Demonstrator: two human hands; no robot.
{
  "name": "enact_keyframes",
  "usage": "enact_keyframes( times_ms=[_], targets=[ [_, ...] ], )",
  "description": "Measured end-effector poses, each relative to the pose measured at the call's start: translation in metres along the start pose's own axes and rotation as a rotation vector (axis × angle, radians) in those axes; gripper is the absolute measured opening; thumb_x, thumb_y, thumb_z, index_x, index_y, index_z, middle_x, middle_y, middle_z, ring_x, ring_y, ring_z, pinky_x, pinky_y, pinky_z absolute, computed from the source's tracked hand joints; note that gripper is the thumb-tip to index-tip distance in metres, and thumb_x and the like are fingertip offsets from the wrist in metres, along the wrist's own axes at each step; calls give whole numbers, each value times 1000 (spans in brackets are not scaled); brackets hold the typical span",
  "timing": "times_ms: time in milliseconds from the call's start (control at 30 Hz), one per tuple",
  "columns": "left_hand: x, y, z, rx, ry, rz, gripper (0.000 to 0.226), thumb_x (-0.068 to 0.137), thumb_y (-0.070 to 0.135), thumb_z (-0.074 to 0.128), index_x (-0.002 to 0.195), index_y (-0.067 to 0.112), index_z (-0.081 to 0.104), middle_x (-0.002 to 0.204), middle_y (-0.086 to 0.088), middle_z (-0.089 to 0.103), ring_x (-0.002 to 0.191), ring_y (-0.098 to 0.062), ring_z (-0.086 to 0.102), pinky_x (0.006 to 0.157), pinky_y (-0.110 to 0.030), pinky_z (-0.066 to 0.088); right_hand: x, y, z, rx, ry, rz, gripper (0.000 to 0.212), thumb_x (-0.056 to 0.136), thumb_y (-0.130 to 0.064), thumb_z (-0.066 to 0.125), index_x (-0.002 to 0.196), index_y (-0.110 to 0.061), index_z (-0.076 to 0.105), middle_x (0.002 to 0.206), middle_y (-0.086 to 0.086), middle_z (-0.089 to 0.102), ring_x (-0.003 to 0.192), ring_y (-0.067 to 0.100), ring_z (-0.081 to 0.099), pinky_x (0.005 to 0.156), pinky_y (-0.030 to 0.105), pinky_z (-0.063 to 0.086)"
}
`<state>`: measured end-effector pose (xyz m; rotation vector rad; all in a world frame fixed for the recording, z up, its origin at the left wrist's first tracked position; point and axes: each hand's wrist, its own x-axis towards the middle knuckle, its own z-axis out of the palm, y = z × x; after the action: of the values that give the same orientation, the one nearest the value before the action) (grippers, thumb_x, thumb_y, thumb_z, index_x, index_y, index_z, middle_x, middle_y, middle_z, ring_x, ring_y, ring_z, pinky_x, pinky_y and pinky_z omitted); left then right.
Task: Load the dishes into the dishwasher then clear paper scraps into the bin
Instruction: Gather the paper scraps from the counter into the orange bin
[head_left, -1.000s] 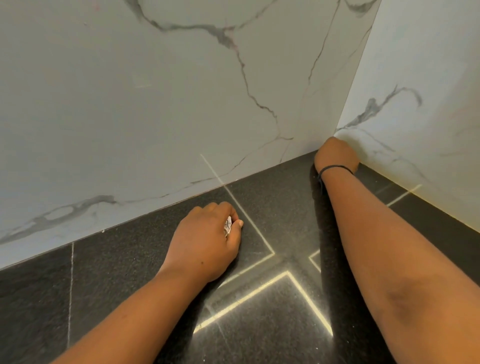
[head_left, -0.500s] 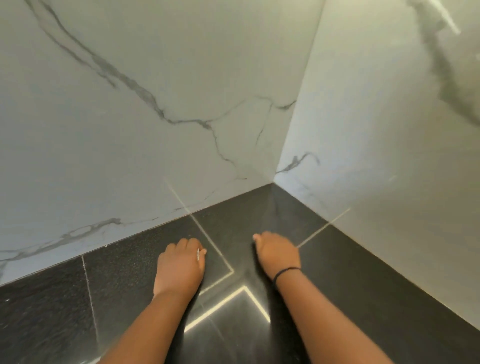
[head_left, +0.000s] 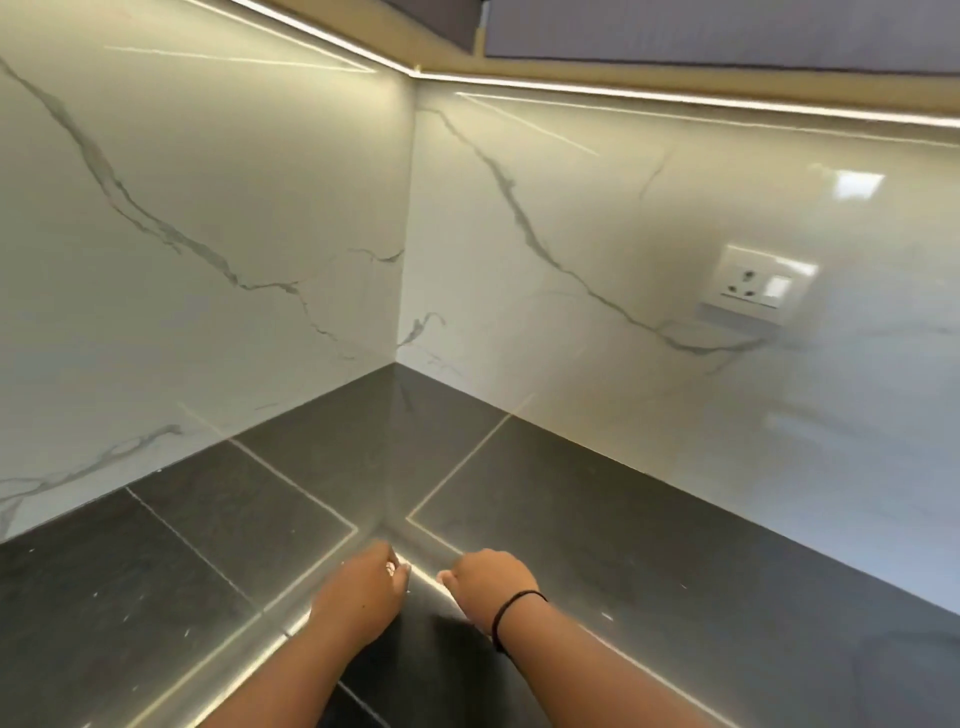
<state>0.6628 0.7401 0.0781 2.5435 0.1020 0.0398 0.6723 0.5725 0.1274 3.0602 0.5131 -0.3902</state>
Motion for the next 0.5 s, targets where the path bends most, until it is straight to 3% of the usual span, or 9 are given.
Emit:
enact_keyframes(
  times_ms=[200,300,433,500],
  targets=[
    [-76,50,13,14,-46,109,41,91,50,40,80,21,66,86,3,68,82,-16,62,72,-31,49,-106,14,8,78,96,129,54,99,-54,30,113,-14,63,109,14,66,101,35,62,78,40,48],
    [-118,68,19,56,-13,182,46,90,52,34,78,21,65,82,2,69,78,-17,62,69,-31,49,-151,21,18,70,167,140,56,99,-56,21,116,-23,63,107,11,67,97,34,62,70,38,45],
    [-170,88,22,113,62,255,56,88,55,24,85,19,67,87,-5,71,83,-25,65,71,-33,49,-203,22,32,230,220,202,58,99,-52,22,108,-14,65,113,14,66,104,35,60,82,38,47],
    [-211,99,27,118,65,237,53,93,51,27,85,18,68,87,-5,71,84,-26,65,70,-33,48,-231,21,48,311,237,182,53,99,-48,23,107,-16,64,112,15,66,103,35,60,81,36,46]
  ],
)
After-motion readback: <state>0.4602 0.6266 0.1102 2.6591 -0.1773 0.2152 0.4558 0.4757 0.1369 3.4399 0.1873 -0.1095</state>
